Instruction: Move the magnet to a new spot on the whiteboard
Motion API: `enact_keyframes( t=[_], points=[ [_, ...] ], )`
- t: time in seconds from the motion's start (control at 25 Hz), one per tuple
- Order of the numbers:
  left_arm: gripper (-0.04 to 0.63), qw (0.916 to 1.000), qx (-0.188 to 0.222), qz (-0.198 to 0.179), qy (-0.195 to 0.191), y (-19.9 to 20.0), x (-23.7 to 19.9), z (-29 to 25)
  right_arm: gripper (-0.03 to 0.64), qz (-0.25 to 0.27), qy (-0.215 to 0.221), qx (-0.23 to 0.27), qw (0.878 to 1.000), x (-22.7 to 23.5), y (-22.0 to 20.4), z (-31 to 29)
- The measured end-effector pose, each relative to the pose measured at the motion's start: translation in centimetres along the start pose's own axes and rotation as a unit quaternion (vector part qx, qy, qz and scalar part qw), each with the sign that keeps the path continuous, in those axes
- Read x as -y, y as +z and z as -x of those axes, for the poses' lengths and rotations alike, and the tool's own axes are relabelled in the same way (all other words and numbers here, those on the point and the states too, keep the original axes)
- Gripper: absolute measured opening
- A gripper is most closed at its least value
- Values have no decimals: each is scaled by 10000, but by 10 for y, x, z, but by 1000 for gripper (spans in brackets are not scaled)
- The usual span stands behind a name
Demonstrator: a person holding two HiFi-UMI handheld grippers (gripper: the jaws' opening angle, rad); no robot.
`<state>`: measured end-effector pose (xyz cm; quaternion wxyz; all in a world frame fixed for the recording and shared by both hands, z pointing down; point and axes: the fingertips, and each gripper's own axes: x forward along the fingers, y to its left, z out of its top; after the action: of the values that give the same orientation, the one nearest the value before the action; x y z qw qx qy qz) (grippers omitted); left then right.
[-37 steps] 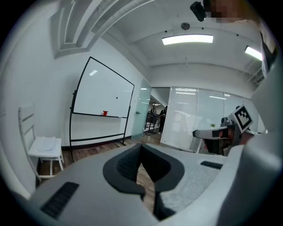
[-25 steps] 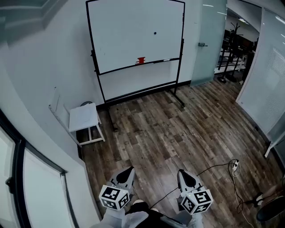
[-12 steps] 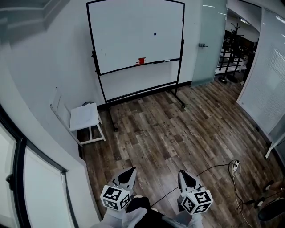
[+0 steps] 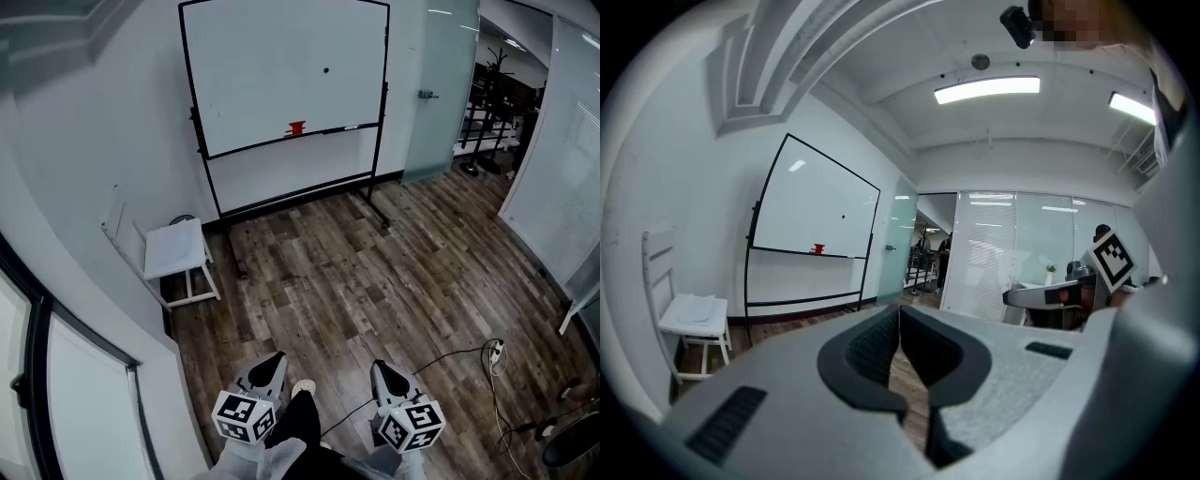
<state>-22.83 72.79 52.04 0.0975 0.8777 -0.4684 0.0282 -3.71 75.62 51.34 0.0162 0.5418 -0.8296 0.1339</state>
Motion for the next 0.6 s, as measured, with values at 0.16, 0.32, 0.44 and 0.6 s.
enact_keyframes(
  t=[0.16, 0.32, 0.44, 0.6],
  points=[
    [12, 10000, 18, -1, -44, 7, -14, -25, 28, 32, -8, 25, 10000, 9, 9, -22],
    [12, 9999, 71, -28, -67, 18, -28, -57, 28, 76, 10, 16, 10000, 23, 21, -51],
    [14, 9999, 142, 33, -25, 29, -44, -82, 28, 99, 28, 33, 9999, 34, 33, -74],
    [157, 9998, 162, 106, -51, 44, -69, -116, 28, 63, -21, 59, 10000, 49, 50, -113]
  ],
)
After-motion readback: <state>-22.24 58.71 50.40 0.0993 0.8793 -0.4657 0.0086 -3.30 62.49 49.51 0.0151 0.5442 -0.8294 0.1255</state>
